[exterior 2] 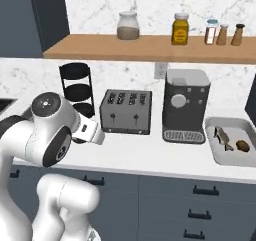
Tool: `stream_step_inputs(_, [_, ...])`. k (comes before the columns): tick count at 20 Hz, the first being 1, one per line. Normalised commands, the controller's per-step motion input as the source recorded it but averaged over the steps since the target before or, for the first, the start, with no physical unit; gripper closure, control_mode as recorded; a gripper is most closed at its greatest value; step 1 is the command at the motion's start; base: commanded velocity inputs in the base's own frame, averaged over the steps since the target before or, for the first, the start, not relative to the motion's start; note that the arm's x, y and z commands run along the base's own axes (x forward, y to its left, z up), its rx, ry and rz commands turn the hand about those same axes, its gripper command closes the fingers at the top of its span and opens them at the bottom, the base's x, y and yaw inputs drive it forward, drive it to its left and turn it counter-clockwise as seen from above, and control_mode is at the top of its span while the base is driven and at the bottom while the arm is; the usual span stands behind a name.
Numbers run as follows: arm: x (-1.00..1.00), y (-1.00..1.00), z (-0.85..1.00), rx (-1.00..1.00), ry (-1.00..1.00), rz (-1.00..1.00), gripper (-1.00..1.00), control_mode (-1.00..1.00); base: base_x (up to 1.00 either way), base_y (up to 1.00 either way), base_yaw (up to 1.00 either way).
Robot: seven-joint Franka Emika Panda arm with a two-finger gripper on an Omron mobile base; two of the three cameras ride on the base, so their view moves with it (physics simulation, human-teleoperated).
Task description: Place one mushroom and one fish in each tupperware on the nearby counter, to pack two identical lunches.
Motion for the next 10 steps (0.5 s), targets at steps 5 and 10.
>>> stream_step_inputs(5, [0.0, 0.0, 0.0, 0.0, 0.0, 0.0, 1.0, 1.0, 0.66, 1.0, 0.0])
stream_step_inputs(10, [0.0, 0.0, 0.0, 0.0, 0.0, 0.0, 1.0, 1.0, 0.67, 1.0, 0.0])
